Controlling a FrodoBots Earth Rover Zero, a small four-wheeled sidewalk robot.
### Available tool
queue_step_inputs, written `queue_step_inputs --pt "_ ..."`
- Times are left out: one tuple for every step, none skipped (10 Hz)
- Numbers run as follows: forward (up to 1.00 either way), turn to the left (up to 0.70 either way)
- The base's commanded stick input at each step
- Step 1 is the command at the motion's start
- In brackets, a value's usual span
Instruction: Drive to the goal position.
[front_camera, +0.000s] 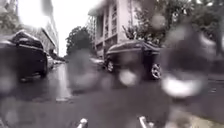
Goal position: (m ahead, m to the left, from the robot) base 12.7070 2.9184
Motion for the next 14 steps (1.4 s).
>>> queue_step_inputs --pt "0.70 0.00" --pt "0.70 0.00" --pt "0.70 0.00" --pt "0.70 0.00" --pt "0.70 0.14" --pt "0.70 0.11" --pt "0.70 0.04" --pt "0.70 0.00" --pt "0.70 0.00" --pt "0.70 0.09" --pt "0.70 0.12" --pt "0.70 0.13" --pt "0.70 0.14" --pt "0.70 0.14"
